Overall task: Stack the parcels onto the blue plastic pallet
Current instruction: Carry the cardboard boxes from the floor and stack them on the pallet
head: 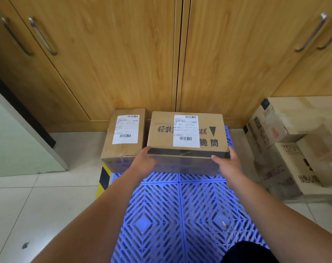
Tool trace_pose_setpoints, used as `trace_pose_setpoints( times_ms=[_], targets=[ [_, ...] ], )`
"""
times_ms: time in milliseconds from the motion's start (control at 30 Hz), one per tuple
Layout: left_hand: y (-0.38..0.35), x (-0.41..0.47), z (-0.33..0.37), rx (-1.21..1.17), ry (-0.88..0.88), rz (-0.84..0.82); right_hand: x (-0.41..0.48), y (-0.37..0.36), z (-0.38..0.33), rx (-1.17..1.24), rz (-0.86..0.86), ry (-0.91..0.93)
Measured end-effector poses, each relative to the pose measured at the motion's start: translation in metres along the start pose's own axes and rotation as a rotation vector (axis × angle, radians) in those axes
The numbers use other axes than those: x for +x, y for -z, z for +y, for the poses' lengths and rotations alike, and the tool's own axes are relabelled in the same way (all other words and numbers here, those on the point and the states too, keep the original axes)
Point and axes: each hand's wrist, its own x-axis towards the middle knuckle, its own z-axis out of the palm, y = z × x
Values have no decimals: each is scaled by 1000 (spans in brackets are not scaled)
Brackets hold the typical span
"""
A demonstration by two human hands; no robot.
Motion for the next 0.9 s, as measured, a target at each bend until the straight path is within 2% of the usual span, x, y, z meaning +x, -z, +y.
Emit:
trace_pose_setpoints(
  times_ms=[67, 133, 233, 267, 333, 367, 433, 533, 733, 900],
  targets=[
    [2, -1, 2, -40, 0, -20, 0, -3, -6, -24, -11, 10],
    [6, -2, 4, -88, -28, 48, 1, -5, -11, -51, -16, 26],
    [26, 2, 0, -114, -68, 411, -2, -10, -14, -132, -49, 109],
    [37, 4, -4, -113, -47, 540, -5, -13, -16, -189, -59, 158],
    [62, 13, -21, -121, 63, 687, -12, -21, -20, -376, -70, 247],
    [72, 16, -30, -167, 138, 685, -16, -25, -23, -475, -76, 276],
    [86, 21, -44, -390, 220, 575, -21, -36, -28, -617, -94, 311],
    [94, 30, -53, -699, 256, 410, -28, -53, -34, -732, -156, 335],
    [97, 36, -48, -920, 263, 320, -35, -85, -39, -715, -226, 371],
    [97, 45, -51, -913, 301, 367, -32, -97, -47, -674, -262, 352]
  ],
)
